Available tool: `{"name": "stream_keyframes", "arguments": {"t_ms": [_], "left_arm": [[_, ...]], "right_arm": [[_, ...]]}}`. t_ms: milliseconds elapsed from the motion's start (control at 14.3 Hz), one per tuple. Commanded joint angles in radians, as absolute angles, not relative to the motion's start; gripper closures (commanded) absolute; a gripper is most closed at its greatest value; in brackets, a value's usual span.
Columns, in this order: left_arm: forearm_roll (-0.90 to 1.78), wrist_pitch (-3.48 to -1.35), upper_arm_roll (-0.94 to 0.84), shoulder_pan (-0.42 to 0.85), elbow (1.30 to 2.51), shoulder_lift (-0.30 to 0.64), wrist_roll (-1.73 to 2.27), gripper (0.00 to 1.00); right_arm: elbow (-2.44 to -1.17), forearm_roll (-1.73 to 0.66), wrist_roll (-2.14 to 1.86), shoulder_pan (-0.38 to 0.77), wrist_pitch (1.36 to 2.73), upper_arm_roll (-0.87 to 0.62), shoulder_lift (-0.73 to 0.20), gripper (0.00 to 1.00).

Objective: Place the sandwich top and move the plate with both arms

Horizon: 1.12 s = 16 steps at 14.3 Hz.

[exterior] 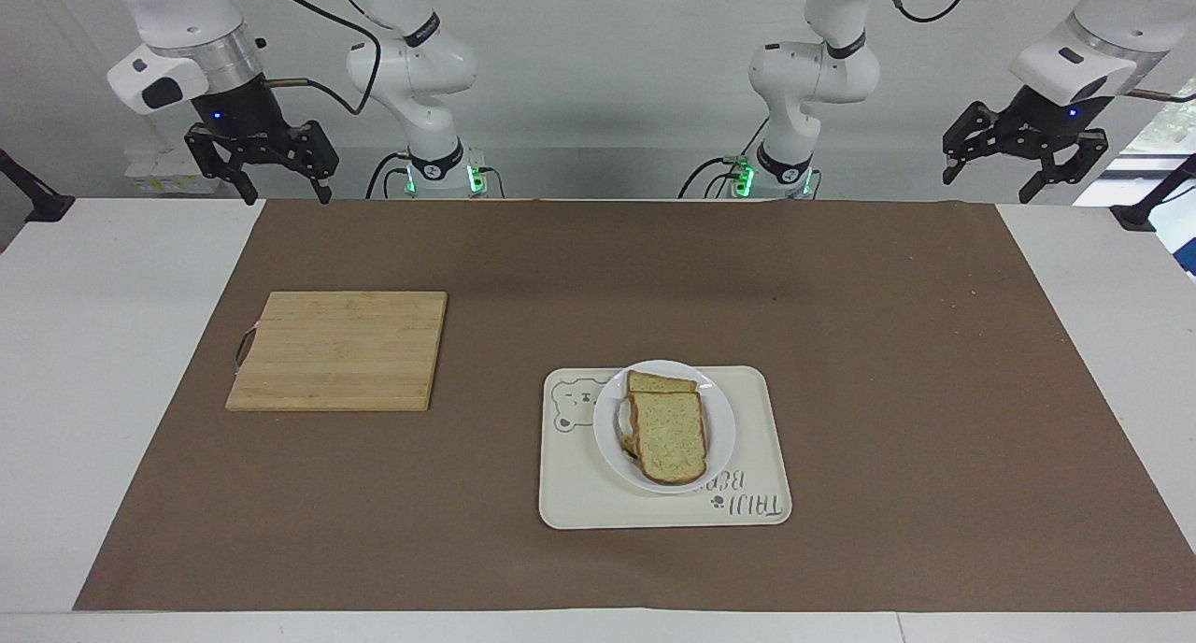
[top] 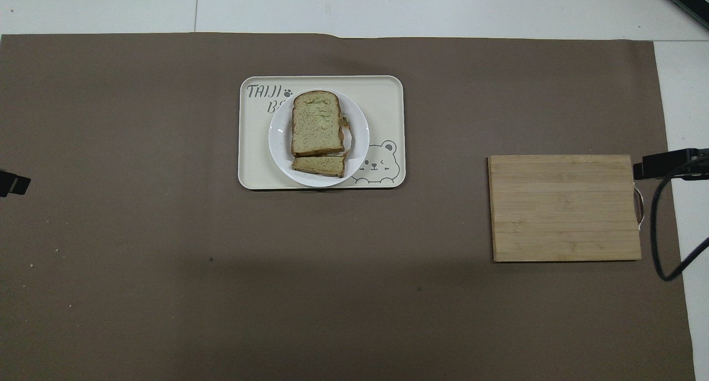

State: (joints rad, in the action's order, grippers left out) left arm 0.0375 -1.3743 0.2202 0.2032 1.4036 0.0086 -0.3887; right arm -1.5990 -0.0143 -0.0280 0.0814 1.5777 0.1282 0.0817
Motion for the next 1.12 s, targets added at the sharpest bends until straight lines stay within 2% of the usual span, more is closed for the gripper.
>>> {"name": "stream_keyframes", "arguments": {"t_ms": [0, 1050], "left_arm": [[0.012, -1.368, 0.221, 0.209, 1.436, -0.037, -0.351, 0.00], [0.014, -1.394, 0.218, 0.210, 1.459, -0.066, -0.259, 0.00]], "right_arm": [[-1.617, -0.021, -0.049, 0.069, 1.582, 0.120, 0.100, 0.00], [-1.617, -0.021, -0.049, 0.069, 1.582, 0.120, 0.100, 0.00]]}}
